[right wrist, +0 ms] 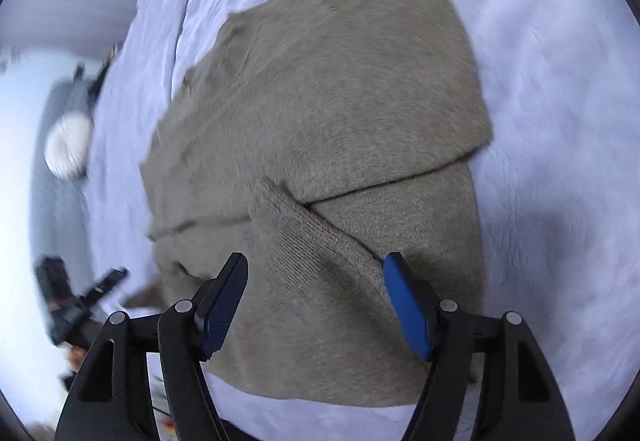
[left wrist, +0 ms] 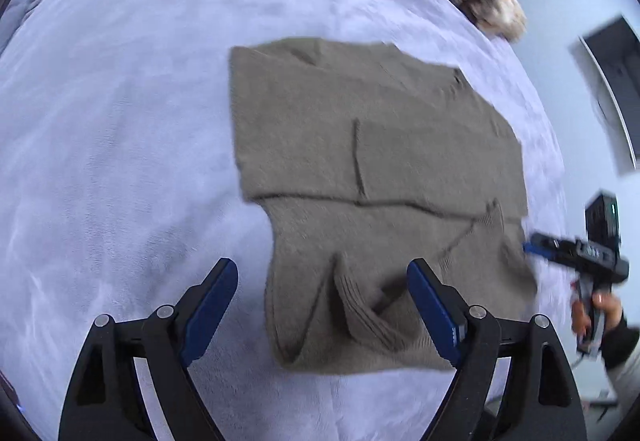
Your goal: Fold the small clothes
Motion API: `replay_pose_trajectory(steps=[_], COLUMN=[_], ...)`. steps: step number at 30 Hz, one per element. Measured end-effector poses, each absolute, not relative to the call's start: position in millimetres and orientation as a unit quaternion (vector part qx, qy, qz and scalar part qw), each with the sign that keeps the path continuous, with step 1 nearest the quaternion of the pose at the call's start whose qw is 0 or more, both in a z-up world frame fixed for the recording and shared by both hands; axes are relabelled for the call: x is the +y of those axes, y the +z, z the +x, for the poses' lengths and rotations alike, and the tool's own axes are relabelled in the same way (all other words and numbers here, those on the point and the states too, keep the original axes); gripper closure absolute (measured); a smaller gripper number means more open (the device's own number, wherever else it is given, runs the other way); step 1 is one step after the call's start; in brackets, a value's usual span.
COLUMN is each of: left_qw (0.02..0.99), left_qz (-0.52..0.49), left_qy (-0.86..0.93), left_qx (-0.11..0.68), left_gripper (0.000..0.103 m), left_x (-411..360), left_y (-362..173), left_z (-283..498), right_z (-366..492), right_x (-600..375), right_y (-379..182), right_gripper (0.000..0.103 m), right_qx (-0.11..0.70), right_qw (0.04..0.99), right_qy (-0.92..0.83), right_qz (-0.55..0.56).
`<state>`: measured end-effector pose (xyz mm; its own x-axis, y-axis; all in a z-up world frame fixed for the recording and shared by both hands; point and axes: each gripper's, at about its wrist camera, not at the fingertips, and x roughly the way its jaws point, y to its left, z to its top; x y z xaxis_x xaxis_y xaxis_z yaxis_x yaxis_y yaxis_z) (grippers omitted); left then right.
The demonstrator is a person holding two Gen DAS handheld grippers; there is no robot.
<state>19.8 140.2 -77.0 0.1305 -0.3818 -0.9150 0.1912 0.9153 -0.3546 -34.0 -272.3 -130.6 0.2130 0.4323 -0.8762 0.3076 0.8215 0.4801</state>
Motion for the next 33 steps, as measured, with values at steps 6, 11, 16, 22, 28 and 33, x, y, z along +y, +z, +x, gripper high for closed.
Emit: replay_pose_trajectory(steps=[6,11,16,22,28,33], left_qw=[0.681,0.654,0.683,0.736,0.782,0.796], left_qz=[-0.138,-0.154,-0.157,-0.171,-0.148,-0.117], left_qy=[-0.251,-0.232,-0.226,-0.239,-0.243,-0.216], left_qx=[0.674,0.703,0.676,0.609,0.555,0.554], left_gripper=[0.016,0.068,0.091,0.091,0.091,0.09], left_x=[114,96,91,91,69,47], left_y=[-87,-117,-106,-52,-16,-37], left_z=[13,14,14,30,90,148], right_z=[-13,-1,-20,-28,18,75], right_x=[-226,-195,-182,-201,-213,-233], right_y=[-141,-158,-126,-56,-20,-42], right_gripper=[0.029,0.064,0.093,0.093,0.093,0.093], right_qx=[0.655,0.681,0.653,0.574,0.518,0.521], right_qw=[0.736,0.725,0.752,0.817,0.855,0.853], right_qy=[0.067,0.063,0.083,0.049,0.035,0.021], right_qz=[0.156,0.08,0.028,-0.003,-0.005,0.009])
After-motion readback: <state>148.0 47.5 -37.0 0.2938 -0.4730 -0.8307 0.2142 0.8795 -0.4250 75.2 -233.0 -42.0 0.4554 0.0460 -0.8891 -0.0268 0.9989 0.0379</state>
